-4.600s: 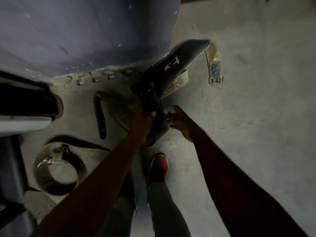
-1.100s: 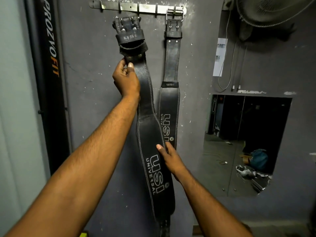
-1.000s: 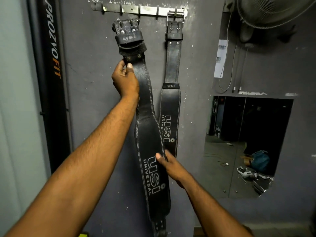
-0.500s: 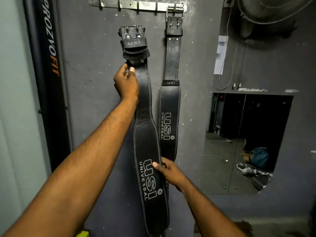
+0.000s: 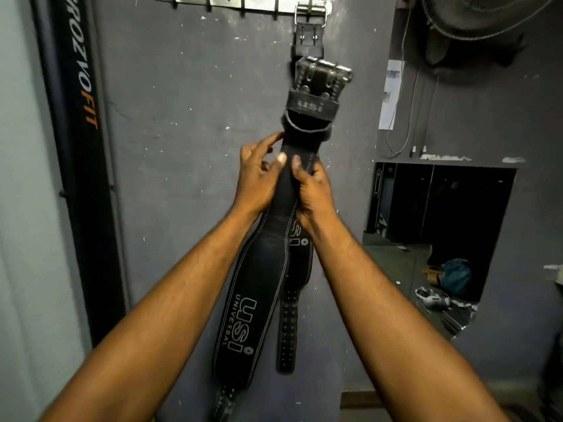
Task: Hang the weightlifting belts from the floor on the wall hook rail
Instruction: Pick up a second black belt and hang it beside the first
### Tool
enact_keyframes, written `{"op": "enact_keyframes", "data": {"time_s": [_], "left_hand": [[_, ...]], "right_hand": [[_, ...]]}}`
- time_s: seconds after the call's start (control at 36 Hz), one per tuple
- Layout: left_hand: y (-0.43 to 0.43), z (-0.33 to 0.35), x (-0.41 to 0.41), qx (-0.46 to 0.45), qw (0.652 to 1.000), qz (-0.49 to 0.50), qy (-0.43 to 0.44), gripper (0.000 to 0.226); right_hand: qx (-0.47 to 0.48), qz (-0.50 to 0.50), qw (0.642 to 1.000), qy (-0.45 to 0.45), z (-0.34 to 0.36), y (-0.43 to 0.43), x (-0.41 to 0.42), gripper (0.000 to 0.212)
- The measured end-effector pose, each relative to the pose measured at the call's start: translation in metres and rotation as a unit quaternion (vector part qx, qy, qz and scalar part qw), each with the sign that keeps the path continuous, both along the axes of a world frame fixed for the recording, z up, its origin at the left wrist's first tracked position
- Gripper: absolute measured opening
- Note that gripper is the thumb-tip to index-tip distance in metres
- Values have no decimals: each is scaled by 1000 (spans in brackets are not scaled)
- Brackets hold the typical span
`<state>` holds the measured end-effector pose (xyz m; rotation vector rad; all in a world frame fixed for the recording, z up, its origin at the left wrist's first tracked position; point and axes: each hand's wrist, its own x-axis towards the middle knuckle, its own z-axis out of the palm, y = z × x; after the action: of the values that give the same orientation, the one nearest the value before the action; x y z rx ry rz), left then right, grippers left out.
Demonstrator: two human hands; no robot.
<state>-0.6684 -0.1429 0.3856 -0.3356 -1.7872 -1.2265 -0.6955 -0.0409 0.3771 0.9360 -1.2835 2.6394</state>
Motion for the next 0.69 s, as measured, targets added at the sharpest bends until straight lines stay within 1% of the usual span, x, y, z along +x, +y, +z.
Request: {"op": "enact_keyframes", "data": {"time_s": [0.06, 0.08, 0.14, 0.17, 0.22, 0.28, 0.33, 0.39, 0.44, 0.5, 0.53, 0.56, 0.58, 0.64, 0.69], "left_hand": [[-9, -24, 11, -33, 990, -97, -97, 44], [-14, -38, 15, -49, 975, -142, -163, 42], [-20, -65, 21, -90, 938, -167, -290, 29], [-22, -75, 19, -96, 930, -163, -315, 23], [-21, -89, 13, -85, 945, -134, -287, 24], [-16, -94, 8, -81, 960, -103, -246, 31], [-11, -100, 6, -72, 968, -85, -226, 33], [-9, -107, 7, -66, 970, -95, -215, 36], [-14, -115, 10, -49, 958, -151, -240, 43], [-23, -125, 13, -38, 929, -211, -302, 50], [-27, -130, 16, -38, 917, -225, -328, 48], [-29, -135, 17, -39, 912, -228, -340, 44], [-30, -139, 19, -35, 915, -218, -338, 40], [-30, -143, 18, -22, 932, -174, -317, 36], [-28, -144, 15, -20, 944, -140, -299, 37]], "right_hand": [[-28, -3, 1000, -11, 1, 5, 1, 31], [-34, -14, 999, -10, 2, 8, -1, 31], [-32, -41, 999, -15, 5, 11, -4, 29], [-33, -59, 998, -15, 6, 13, -5, 24], [-26, -90, 996, -5, 8, 14, -7, 19], [-15, -110, 994, 2, 9, 14, -9, 21], [-21, -120, 993, -3, 8, 13, -14, 25], [-38, -120, 992, -14, 4, 11, -18, 24], [-49, -119, 992, -18, -1, 8, -21, 18], [-63, -117, 991, -27, -4, 9, -23, 13], [-69, -117, 990, -33, -5, 11, -25, 14], [-71, -116, 990, -38, -6, 13, -28, 16], [-72, -115, 990, -41, -8, 15, -30, 19], [-79, -121, 988, -49, -9, 16, -31, 22], [-91, -128, 986, -56, -10, 15, -29, 20]]}}
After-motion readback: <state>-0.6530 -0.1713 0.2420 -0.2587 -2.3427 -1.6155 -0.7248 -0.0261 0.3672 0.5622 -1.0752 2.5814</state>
